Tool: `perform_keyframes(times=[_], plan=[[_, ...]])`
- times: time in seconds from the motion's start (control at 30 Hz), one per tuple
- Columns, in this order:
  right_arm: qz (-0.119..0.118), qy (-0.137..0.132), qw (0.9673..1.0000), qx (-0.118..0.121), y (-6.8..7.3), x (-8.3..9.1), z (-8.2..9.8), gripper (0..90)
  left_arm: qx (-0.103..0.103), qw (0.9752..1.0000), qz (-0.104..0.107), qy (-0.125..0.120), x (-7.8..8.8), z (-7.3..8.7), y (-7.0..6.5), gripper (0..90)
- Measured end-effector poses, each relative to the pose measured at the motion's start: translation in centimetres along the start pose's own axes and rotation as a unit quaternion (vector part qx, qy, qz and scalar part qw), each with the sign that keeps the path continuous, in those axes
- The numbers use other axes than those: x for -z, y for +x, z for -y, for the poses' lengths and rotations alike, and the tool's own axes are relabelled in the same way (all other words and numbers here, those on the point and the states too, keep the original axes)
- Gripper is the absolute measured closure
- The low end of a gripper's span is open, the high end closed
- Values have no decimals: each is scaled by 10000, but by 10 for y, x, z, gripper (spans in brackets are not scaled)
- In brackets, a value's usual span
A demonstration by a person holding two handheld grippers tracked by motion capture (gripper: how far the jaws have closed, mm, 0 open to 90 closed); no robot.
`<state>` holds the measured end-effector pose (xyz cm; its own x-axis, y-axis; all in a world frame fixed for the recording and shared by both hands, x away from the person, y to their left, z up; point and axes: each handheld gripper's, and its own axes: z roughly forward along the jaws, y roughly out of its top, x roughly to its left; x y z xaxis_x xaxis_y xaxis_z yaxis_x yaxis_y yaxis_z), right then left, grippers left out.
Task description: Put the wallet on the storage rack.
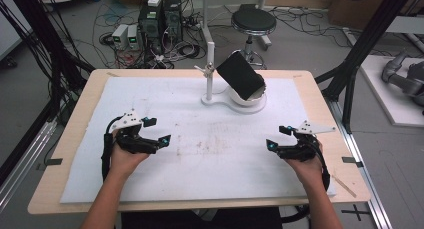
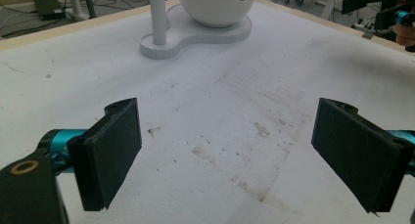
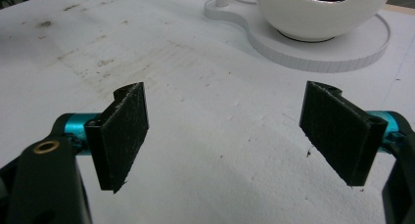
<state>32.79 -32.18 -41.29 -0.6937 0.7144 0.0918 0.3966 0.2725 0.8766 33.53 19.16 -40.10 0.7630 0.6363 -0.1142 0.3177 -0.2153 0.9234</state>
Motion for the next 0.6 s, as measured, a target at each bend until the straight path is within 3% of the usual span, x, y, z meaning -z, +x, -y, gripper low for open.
perform_keyframes(times=[0.6], plan=[[-29, 39, 10000, -8, 0, -1, 1, 190, -79, 9999, 7, 128, -4, 1, -2, 113]])
